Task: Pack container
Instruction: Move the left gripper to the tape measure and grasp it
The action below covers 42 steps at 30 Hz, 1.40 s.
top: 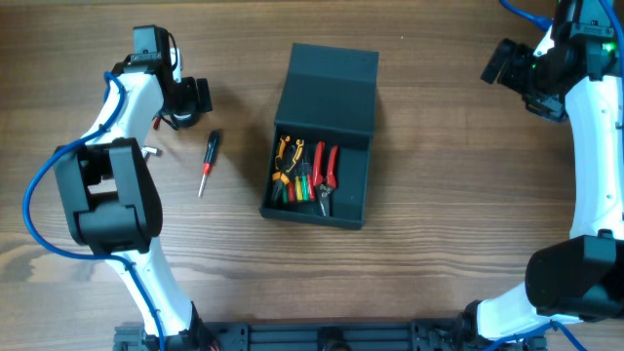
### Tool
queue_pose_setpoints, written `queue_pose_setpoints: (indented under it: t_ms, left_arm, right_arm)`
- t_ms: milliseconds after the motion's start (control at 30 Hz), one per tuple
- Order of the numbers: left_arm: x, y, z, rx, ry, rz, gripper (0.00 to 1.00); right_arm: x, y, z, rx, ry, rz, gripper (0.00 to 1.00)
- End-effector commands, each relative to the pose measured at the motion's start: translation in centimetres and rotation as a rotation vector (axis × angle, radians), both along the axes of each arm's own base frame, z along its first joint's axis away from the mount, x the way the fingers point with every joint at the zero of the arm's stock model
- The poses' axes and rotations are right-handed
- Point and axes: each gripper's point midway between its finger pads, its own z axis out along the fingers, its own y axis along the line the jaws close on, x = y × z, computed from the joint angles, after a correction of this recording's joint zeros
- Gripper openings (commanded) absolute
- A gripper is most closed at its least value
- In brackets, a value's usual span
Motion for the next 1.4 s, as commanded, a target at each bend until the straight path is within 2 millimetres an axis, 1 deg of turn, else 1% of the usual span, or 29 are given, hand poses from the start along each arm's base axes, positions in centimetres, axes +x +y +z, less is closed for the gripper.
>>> queue_pose_setpoints:
  t_ms: [0,133,267,367,500,533,667,733,867,900,933,1067,1167,1267,1367]
  left_arm:
    - [0.2,0.7,-1.3,0.019,0.020,-0.008,0.99]
    - [-0.4,0.4,-3.0,0.005,0.066,-0.015,0.98]
    - [-0.3,0.5,-3.2,0.005,0.066,-0.015,0.98]
    - [-0.3,0.5,-3.3,0.008,0.068,-0.024,0.90]
    - [-0.4,0.4,-3.3,0.033,0.077,-0.106,0.75]
    - [-0.5,0.4,-3.3,0.036,0.079,-0.115,0.73]
    - [-0.4,0.4,-3.3,0.036,0.076,-0.115,0.73]
    - [-0.4,0.4,-3.3,0.036,0.075,-0.115,0.70]
    - [-0.4,0.4,-3.3,0.037,0.076,-0.115,0.52]
    - [-0.4,0.4,-3.3,0.036,0.075,-0.115,0.43]
    - [-0.5,0.4,-3.3,0.036,0.078,-0.115,0.36]
    - [-1.1,0.2,-3.3,0.023,0.101,-0.118,0.28]
    - [-1.3,-0.3,-1.8,0.000,0.087,-0.127,0.31]
    - [-1.0,-0.3,0.7,0.005,0.040,-0.127,0.32]
    - [-1.1,-0.7,4.1,0.013,-0.012,-0.134,0.33]
  right_arm:
    - [-0.3,0.1,-0.8,0.007,0.029,0.013,1.00]
    - [-0.5,0.2,-0.8,0.009,0.036,0.013,1.00]
    - [-0.9,0.2,-1.0,0.011,0.055,0.014,0.99]
    - [-1.1,0.3,-1.1,0.012,0.062,0.013,0.99]
    - [-1.1,0.3,-1.1,0.013,0.062,0.014,0.99]
    - [-1.1,0.3,-1.1,0.013,0.062,0.014,1.00]
    - [-1.1,0.3,-1.1,0.013,0.062,0.013,0.99]
    - [-1.1,0.3,-1.1,0.013,0.062,0.014,0.99]
    - [-1.1,0.3,-1.1,0.013,0.063,0.014,0.99]
    - [-1.1,0.3,-1.1,0.013,0.064,0.014,1.00]
    - [-1.1,0.3,-1.1,0.013,0.064,0.014,1.00]
    - [-1.1,0.3,-1.1,0.013,0.064,0.014,1.00]
    - [-1.1,0.3,-1.1,0.012,0.061,0.014,1.00]
    - [-1.0,0.2,-1.0,0.012,0.057,0.013,0.99]
    - [-1.0,0.2,-1.1,0.012,0.058,0.014,0.99]
